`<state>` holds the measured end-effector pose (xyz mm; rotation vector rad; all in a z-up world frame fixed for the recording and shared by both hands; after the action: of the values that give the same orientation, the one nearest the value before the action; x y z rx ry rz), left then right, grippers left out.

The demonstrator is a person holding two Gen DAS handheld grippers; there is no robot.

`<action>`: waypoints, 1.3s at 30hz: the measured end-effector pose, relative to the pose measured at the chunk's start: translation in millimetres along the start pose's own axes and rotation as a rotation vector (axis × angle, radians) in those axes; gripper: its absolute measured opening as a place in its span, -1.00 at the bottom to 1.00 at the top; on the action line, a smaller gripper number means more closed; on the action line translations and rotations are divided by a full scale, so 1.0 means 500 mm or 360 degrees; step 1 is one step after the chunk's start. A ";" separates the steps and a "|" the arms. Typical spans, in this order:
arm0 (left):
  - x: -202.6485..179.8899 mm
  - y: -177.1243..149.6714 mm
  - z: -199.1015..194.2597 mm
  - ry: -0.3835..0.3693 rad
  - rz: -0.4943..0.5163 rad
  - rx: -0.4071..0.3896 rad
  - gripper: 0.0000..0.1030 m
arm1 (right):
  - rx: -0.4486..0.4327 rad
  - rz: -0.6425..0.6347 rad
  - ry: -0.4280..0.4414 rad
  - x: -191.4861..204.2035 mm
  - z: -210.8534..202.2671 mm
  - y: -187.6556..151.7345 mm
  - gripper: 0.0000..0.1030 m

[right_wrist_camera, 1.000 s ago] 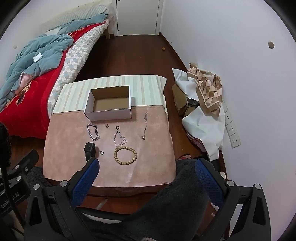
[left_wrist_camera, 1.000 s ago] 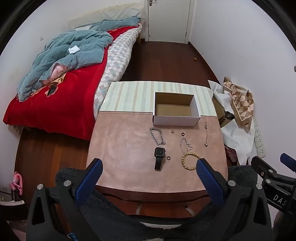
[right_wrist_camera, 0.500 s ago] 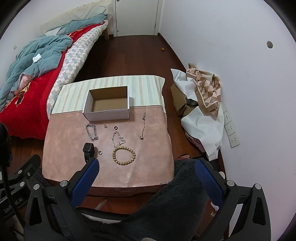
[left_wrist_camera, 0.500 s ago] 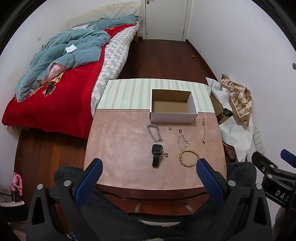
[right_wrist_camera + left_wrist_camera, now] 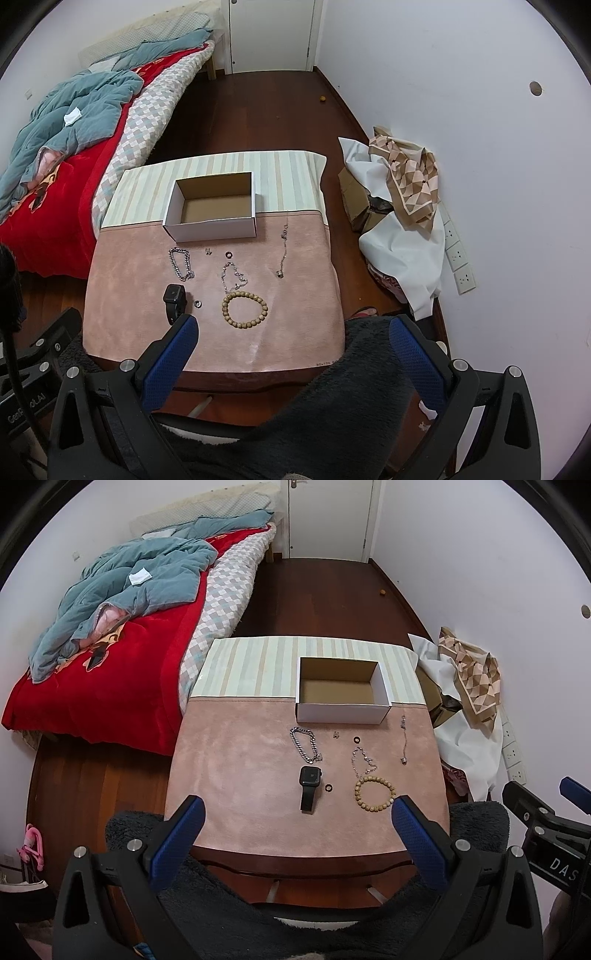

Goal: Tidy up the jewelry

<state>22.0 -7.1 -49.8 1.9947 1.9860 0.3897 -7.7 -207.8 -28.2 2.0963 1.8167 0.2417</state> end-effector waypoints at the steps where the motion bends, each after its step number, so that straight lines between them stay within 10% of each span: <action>1: 0.000 0.000 0.001 0.0001 0.0000 0.0001 1.00 | 0.0000 -0.0002 0.0000 -0.001 0.000 0.000 1.00; 39: -0.015 0.000 -0.002 -0.0008 0.0007 0.0006 1.00 | 0.0007 0.0000 -0.0009 -0.004 0.000 -0.007 1.00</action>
<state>21.6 -14.5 -48.6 2.0010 1.9807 0.3818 -11.5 -209.5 -29.1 2.0981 1.8152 0.2320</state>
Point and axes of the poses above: each gripper's, at about its wrist camera, not at the fingertips, and z roughly the way its jaws point, x to its left, y to its top, the point moved 6 cm from there along z, roughly the way its jaws point, and after that the axes turned 4 degrees about x, right-handed, at the moved point
